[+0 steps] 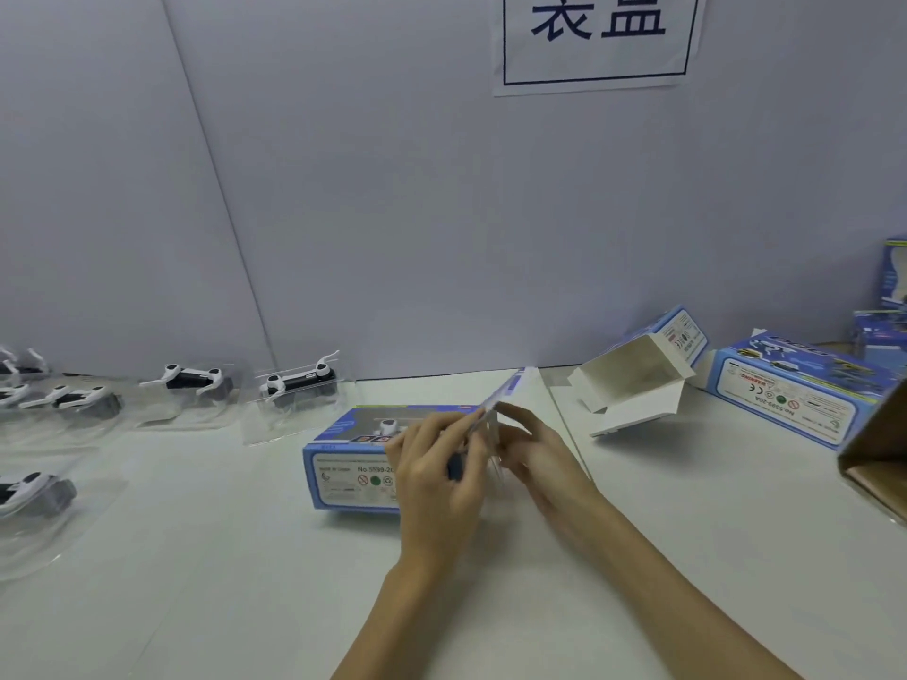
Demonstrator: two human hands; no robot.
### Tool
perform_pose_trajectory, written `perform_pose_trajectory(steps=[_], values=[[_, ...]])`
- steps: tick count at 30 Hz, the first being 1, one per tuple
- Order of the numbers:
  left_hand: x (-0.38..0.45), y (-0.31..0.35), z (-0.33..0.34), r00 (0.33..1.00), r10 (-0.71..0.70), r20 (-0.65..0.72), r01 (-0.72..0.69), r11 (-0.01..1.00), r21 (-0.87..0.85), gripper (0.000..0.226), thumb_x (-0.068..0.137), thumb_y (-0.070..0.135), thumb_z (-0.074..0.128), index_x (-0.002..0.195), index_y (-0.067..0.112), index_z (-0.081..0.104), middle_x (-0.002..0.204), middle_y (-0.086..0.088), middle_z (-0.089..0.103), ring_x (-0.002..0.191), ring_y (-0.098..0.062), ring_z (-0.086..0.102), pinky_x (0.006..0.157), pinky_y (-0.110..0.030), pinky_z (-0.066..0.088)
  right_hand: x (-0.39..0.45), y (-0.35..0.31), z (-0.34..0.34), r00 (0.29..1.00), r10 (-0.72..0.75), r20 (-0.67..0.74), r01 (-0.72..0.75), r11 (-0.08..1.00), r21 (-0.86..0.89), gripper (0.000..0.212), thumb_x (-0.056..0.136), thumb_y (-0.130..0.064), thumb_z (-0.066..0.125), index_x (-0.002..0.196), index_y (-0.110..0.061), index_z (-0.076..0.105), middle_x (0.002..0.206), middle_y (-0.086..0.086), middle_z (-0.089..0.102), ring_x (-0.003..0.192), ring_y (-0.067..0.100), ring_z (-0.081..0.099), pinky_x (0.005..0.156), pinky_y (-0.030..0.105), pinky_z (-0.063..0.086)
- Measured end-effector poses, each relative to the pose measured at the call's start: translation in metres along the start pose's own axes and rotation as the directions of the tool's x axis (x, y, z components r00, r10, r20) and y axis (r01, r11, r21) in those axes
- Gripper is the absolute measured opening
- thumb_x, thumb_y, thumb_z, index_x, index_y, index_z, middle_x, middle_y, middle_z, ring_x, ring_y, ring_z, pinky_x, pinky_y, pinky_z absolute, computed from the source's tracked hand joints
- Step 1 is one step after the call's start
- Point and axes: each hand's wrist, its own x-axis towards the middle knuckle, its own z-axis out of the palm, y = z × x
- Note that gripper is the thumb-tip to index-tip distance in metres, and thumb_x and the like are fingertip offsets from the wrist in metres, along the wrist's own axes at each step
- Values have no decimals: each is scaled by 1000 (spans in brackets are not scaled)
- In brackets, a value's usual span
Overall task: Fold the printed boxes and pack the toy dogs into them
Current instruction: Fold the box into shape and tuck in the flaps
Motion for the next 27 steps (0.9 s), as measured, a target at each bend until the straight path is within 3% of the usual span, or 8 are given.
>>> perform_pose_trajectory(steps=[4,10,12,15,18,20,23,27], values=[[8,-1,-8,998,-49,-50,46,996,-75,26,96,28,59,100,12,80,100,9,71,96,-18,62,90,-48,42,4,8,-3,988,-154,-1,136,876,-464,33,99,-24,69,129,-27,58,115,-11,74,109,4,69,85,15,53],[12,5,-14,992,-123,16,123,960,-253,15,100,27,62,102,26,77,105,15,70,105,-23,63,87,-58,47,4,4,-8,988,-138,-70,104,930,-354,33,90,-31,80,118,-23,65,104,-5,77,93,16,75,74,21,57],[14,7,-19,996,7,86,11,979,-203,29,102,44,59,110,24,77,113,13,70,112,-23,63,93,-53,45,3,4,-8,969,-211,-126,149,911,-385,31,84,-36,84,109,-23,72,95,-7,77,86,16,73,66,20,55],[15,10,-23,948,224,225,-207,973,-98,60,95,60,61,141,21,62,137,6,60,129,-21,54,108,-46,37,2,-1,-5,927,-271,-259,177,925,-335,21,86,-28,82,105,-20,76,93,0,78,87,23,72,77,37,60],[17,7,-23,897,338,285,-344,939,-32,96,85,68,72,159,19,34,157,-1,42,145,-26,41,115,-43,31,2,-11,-6,874,-351,-335,254,919,-300,9,88,-25,82,92,-20,76,82,-3,77,72,10,64,64,17,51],[19,-1,-24,902,354,246,-364,931,-3,99,84,55,81,159,23,25,160,-9,37,149,-26,37,115,-48,34,1,-20,-10,854,-362,-373,294,928,-230,9,88,-24,82,93,-19,76,83,-3,77,70,9,61,64,15,49],[21,-11,-27,957,238,166,-222,969,-108,88,84,31,87,152,33,32,155,-7,42,145,-23,43,111,-48,45,-3,-31,-13,818,-417,-397,357,908,-218,17,87,-30,83,101,-24,76,80,-9,74,69,7,62,64,13,48],[24,-7,-26,997,30,68,-15,976,-219,68,85,38,85,138,42,43,149,6,50,137,-22,54,106,-49,52,-11,-38,-2,772,-564,-293,474,819,-324,26,91,-46,73,112,-31,68,104,-8,72,90,9,67,72,17,53]])
